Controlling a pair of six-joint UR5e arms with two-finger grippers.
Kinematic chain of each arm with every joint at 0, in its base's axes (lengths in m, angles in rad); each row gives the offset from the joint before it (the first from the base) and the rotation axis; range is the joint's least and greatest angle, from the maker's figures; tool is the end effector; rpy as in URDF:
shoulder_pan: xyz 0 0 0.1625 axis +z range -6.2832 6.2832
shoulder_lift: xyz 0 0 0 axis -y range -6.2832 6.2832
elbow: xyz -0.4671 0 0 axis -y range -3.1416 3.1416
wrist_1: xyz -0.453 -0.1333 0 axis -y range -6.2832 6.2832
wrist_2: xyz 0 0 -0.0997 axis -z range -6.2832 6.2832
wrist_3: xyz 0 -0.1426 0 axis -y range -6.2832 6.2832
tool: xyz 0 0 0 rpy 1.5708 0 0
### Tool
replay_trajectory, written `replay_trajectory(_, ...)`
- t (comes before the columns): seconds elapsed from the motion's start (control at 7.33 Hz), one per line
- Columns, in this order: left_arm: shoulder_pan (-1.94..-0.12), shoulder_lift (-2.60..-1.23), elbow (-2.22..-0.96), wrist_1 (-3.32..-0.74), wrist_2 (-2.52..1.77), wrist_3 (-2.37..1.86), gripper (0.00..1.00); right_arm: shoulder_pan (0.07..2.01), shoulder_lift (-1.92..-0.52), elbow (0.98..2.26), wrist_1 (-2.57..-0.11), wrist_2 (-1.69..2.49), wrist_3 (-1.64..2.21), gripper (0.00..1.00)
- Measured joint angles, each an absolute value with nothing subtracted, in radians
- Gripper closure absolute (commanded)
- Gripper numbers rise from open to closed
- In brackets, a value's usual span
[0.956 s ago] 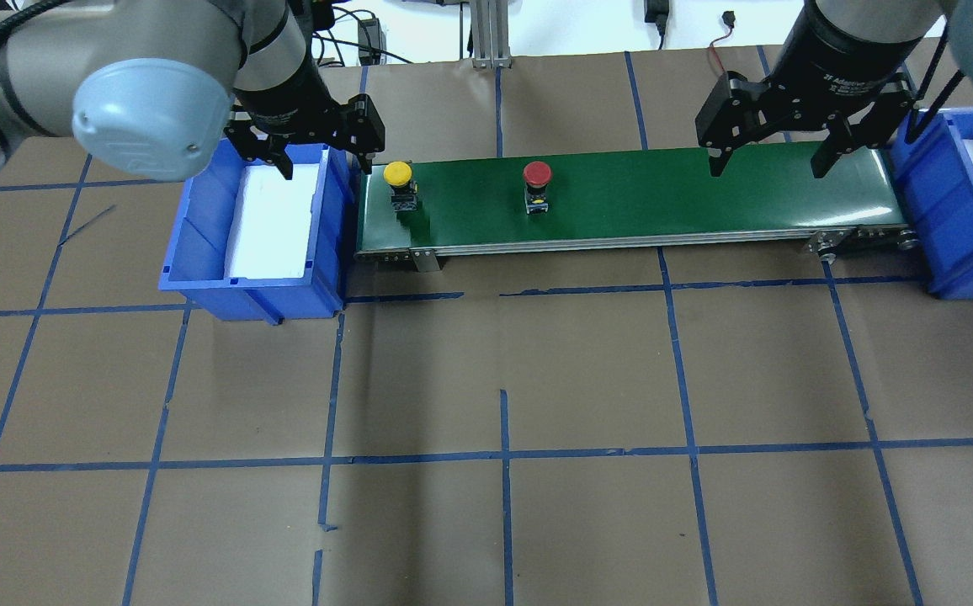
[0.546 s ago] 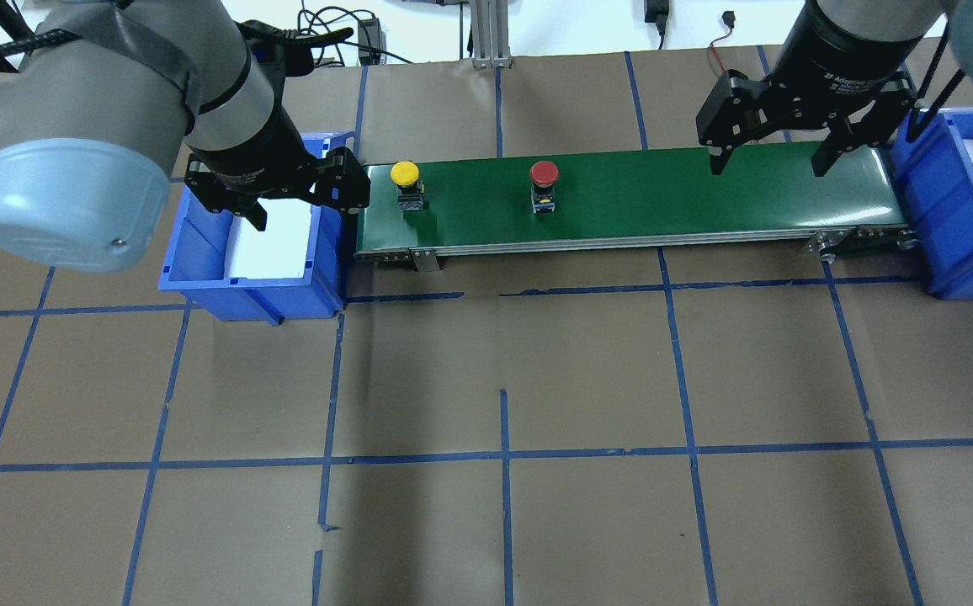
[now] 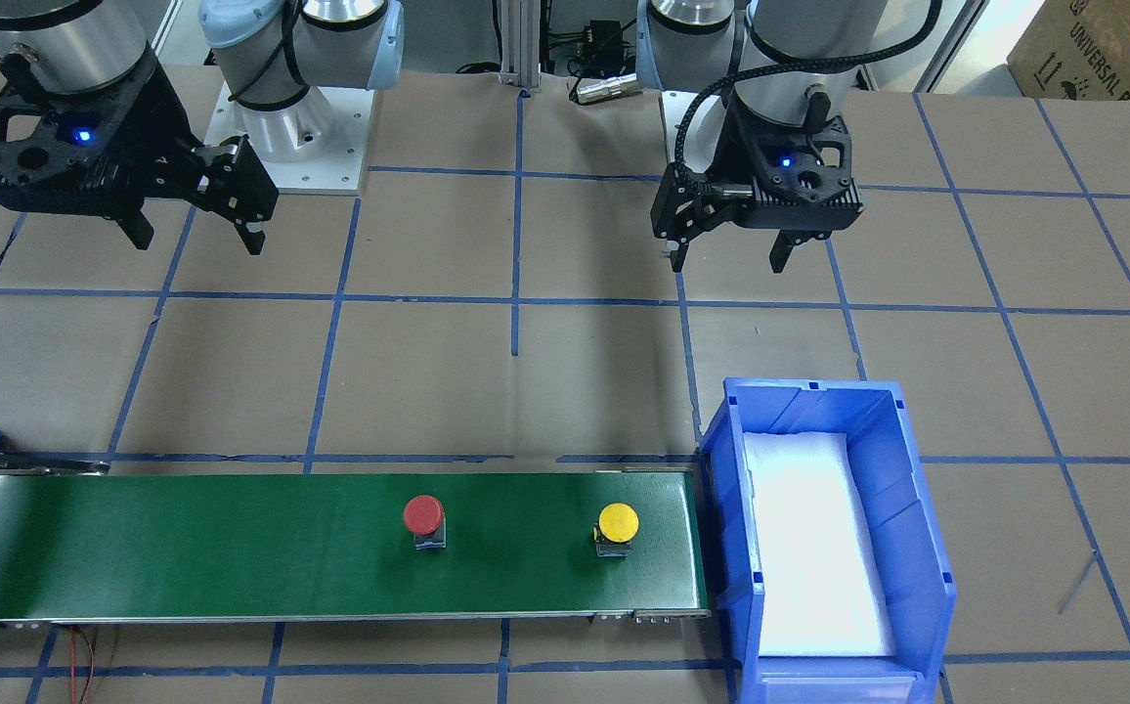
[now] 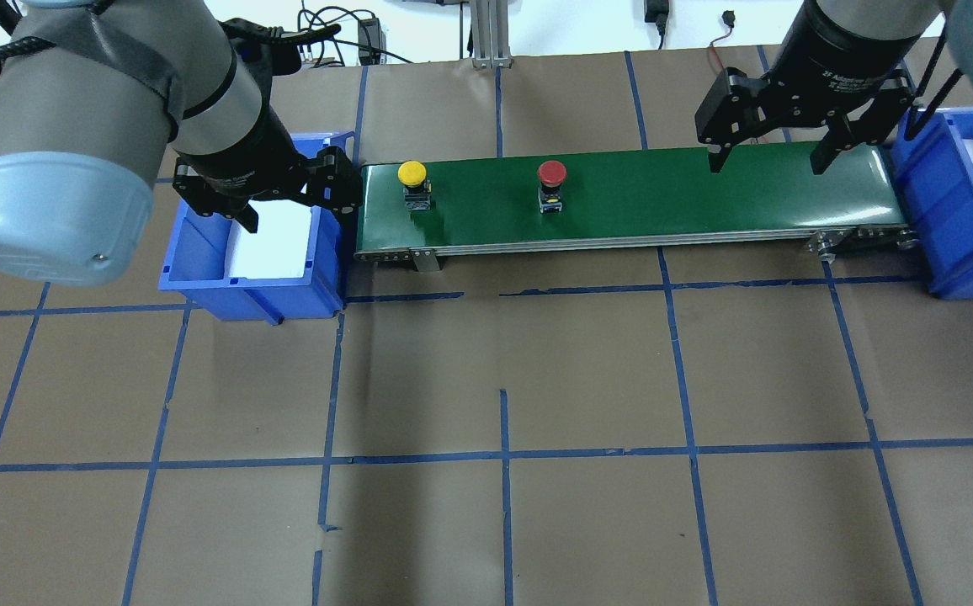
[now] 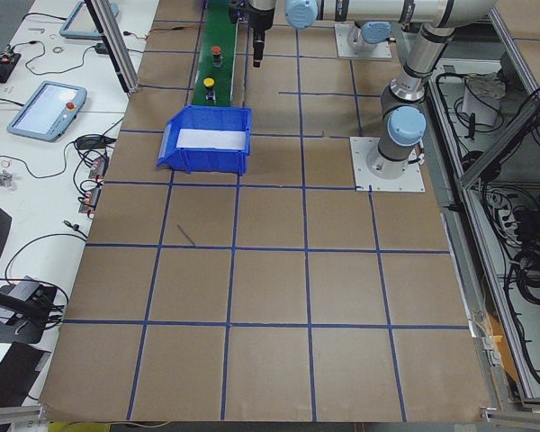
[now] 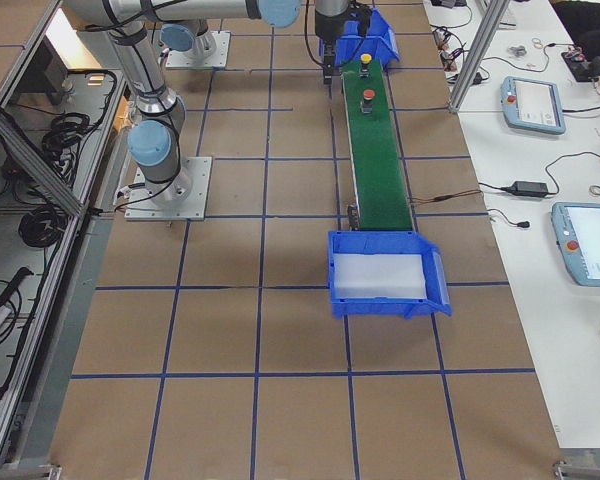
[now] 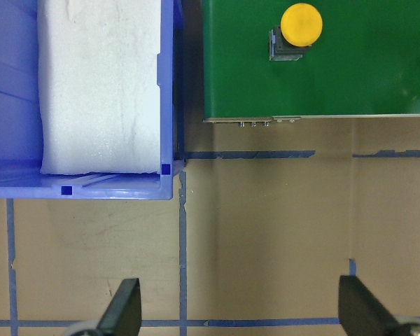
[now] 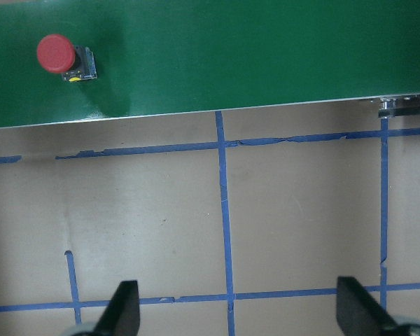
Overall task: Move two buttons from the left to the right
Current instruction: 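Withdraw the left gripper above the bin while the conveyor carries the buttons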
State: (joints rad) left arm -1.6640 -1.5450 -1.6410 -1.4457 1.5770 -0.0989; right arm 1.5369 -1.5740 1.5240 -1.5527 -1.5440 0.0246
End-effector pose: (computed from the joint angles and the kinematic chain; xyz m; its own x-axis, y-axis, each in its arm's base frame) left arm -0.1832 -0.5367 0.4752 -1.0000 -0.0059 0.0018 -0.0060 0.9967 -0.0808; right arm 0.1182 -0.5595 0.5129 -0.9980 0.0576 -0.0276 0.0584 0.9978 -0.0312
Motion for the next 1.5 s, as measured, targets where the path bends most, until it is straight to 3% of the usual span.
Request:
replay_trajectory(0.27,-1.641,-1.552,-1.527,-1.656,1.577,-0.005,0.0,1.537,-1.575,1.525,-1.548,-1.544,0.025,0.0)
replay_trajectory(1.5,-1.649,-1.543,-1.583,-1.592,1.594,-0.041,0.0,1.537,-1.574,1.525,-1.547,-1.545,0.024,0.0)
